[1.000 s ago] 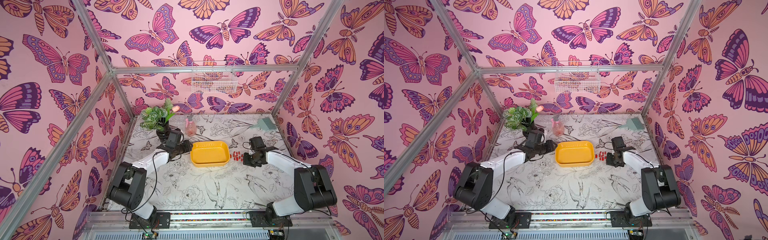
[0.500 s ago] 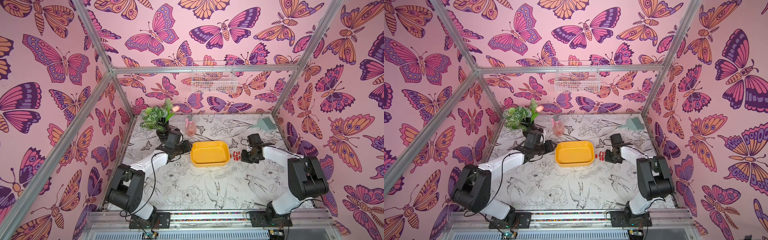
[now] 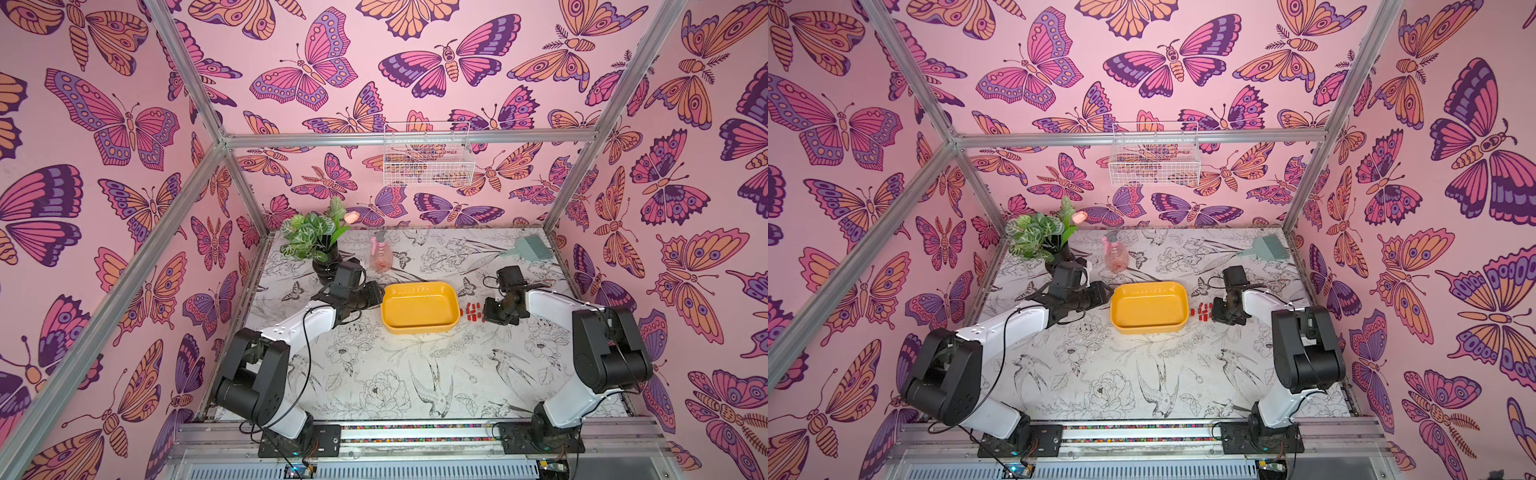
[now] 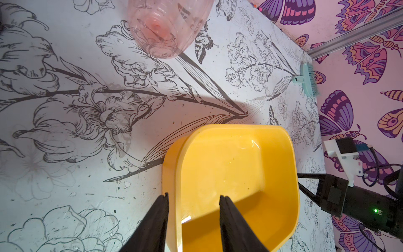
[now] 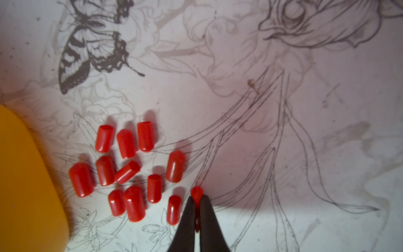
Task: Take the screw protection sleeves out of the storage box
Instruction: Place the screw protection sleeve at the center of the board.
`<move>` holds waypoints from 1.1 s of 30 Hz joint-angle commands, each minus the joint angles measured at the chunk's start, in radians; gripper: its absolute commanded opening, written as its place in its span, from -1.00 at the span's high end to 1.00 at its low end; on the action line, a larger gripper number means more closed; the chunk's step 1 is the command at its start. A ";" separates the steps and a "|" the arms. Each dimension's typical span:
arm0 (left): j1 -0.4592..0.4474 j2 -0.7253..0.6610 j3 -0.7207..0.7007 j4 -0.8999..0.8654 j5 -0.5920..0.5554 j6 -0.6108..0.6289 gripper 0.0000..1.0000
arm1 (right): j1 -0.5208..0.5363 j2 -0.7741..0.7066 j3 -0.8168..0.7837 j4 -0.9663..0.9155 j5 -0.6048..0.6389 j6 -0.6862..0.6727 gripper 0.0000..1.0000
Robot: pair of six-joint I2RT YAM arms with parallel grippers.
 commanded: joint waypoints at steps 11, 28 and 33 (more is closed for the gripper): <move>-0.006 -0.015 -0.015 0.013 -0.011 0.004 0.13 | -0.011 0.023 0.029 0.006 -0.007 -0.009 0.58; -0.007 -0.018 -0.017 0.013 -0.019 0.002 0.13 | -0.013 -0.072 -0.016 0.016 0.011 -0.003 0.44; -0.007 -0.020 -0.019 0.013 -0.020 0.002 0.14 | -0.012 -0.076 -0.021 0.020 0.012 -0.001 0.43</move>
